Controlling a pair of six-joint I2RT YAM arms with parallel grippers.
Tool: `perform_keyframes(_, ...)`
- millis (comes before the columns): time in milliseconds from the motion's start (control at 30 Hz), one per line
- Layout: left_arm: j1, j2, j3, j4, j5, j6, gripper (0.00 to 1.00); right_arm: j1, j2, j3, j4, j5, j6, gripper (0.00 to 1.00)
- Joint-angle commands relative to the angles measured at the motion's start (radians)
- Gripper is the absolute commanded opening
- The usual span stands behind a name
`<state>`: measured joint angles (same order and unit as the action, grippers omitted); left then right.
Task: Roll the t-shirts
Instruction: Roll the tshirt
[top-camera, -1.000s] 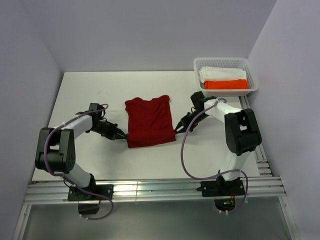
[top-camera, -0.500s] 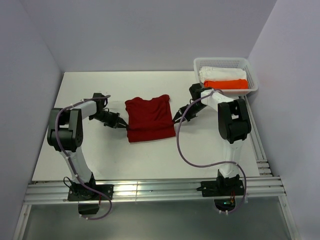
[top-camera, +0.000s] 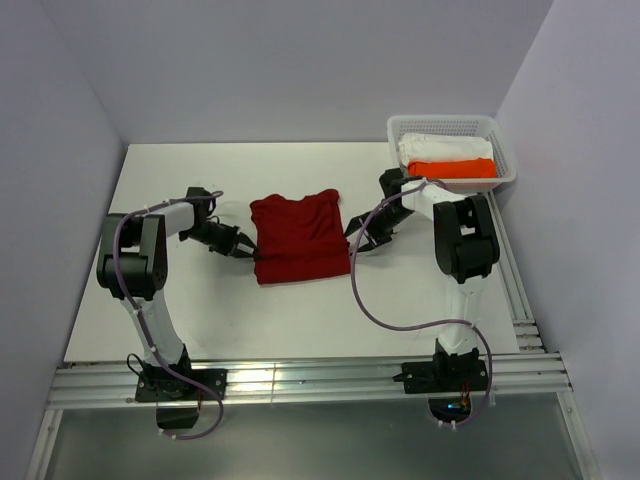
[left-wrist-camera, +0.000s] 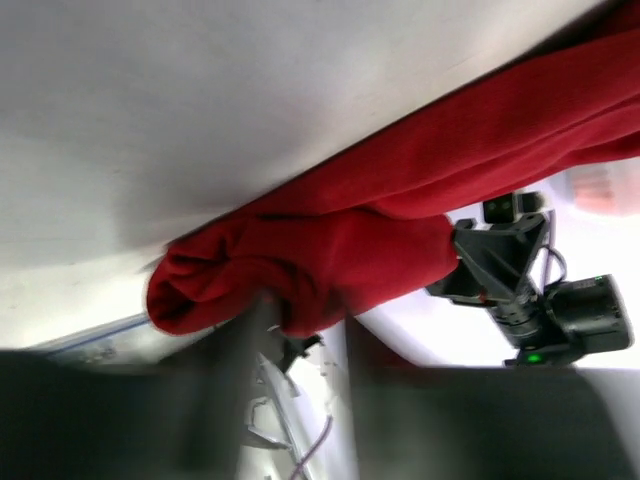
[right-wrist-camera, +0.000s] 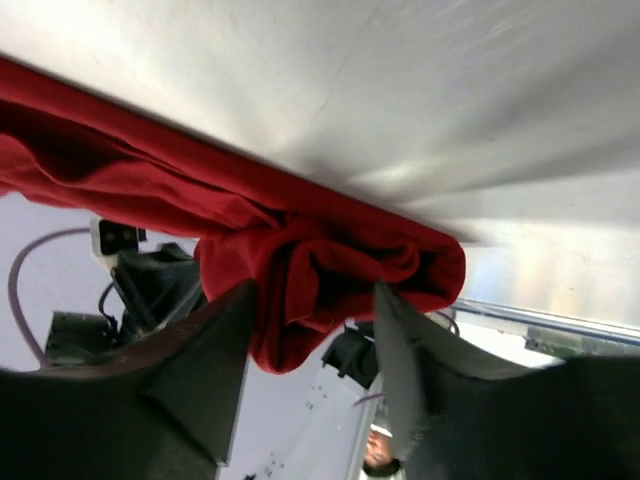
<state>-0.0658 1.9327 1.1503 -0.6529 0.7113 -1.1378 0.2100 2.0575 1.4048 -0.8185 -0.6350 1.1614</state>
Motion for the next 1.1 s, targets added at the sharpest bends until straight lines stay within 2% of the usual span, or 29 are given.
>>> perform_keyframes(0, 0.008, -0.041, 0.029, 0.042, 0.013, 0.013, 0.45, -0.014, -0.072, -0.003, 0.027, 0.035, 0.003, 0.6)
perform_keyframes(33, 0.008, -0.046, 0.035, 0.039, 0.01, 0.012, 0.56, -0.015, -0.079, -0.003, 0.027, 0.037, 0.003, 0.64)
perform_keyframes(67, 0.008, -0.057, 0.038, 0.044, 0.011, 0.01, 0.85, -0.017, -0.085, -0.003, 0.03, 0.041, 0.003, 0.65)
perform_keyframes(100, 0.008, -0.066, 0.042, 0.058, 0.016, 0.006, 0.94, -0.018, -0.1, 0.005, 0.033, 0.046, 0.001, 0.66)
perform_keyframes(133, 0.008, -0.073, 0.045, 0.062, 0.016, 0.004, 0.97, -0.02, -0.109, 0.008, 0.03, 0.052, -0.002, 0.69)
perform_keyframes(367, 0.024, -0.196, 0.06, 0.076, -0.062, 0.033, 0.99, -0.079, -0.291, -0.075, 0.129, 0.106, -0.044, 0.68)
perform_keyframes(400, 0.029, -0.211, 0.058, 0.082, -0.073, 0.047, 0.99, -0.084, -0.316, -0.099, 0.181, 0.074, -0.066, 0.6)
perform_keyframes(467, 0.029, -0.26, 0.051, 0.113, -0.087, 0.084, 0.98, -0.086, -0.359, -0.142, 0.307, 0.045, -0.092, 0.51)
perform_keyframes(500, 0.027, -0.28, 0.014, 0.152, -0.052, 0.087, 0.93, -0.08, -0.394, -0.194, 0.358, -0.01, -0.11, 0.37)
perform_keyframes(533, 0.026, -0.299, -0.009, 0.2, -0.027, 0.085, 0.89, -0.074, -0.407, -0.216, 0.436, -0.026, -0.12, 0.31)
perform_keyframes(567, 0.023, -0.329, -0.032, 0.276, -0.007, 0.078, 0.76, -0.066, -0.418, -0.23, 0.446, -0.032, -0.144, 0.23)
perform_keyframes(600, 0.008, -0.34, -0.07, 0.326, 0.038, 0.075, 0.69, -0.043, -0.415, -0.245, 0.458, -0.061, -0.158, 0.08)
perform_keyframes(633, -0.006, -0.353, -0.081, 0.35, 0.046, 0.079, 0.65, -0.029, -0.412, -0.253, 0.496, -0.08, -0.175, 0.03)
perform_keyframes(667, -0.041, -0.354, -0.086, 0.375, 0.048, 0.088, 0.54, -0.014, -0.396, -0.259, 0.499, -0.084, -0.211, 0.0)
perform_keyframes(733, -0.089, -0.345, -0.084, 0.386, 0.036, 0.124, 0.47, 0.038, -0.389, -0.279, 0.568, -0.119, -0.238, 0.0)
perform_keyframes(767, -0.136, -0.341, -0.09, 0.409, 0.033, 0.127, 0.38, 0.054, -0.385, -0.309, 0.597, -0.127, -0.241, 0.0)
perform_keyframes(833, -0.17, -0.337, -0.115, 0.461, 0.042, 0.106, 0.28, 0.097, -0.389, -0.349, 0.713, -0.153, -0.223, 0.0)
perform_keyframes(933, -0.204, -0.34, -0.193, 0.599, 0.065, 0.055, 0.22, 0.127, -0.37, -0.395, 0.815, -0.167, -0.19, 0.0)
perform_keyframes(967, -0.209, -0.339, -0.219, 0.613, 0.065, 0.053, 0.15, 0.143, -0.347, -0.397, 0.815, -0.172, -0.19, 0.0)
perform_keyframes(1067, -0.221, -0.318, -0.259, 0.673, 0.073, 0.067, 0.11, 0.16, -0.297, -0.406, 0.907, -0.192, -0.168, 0.0)
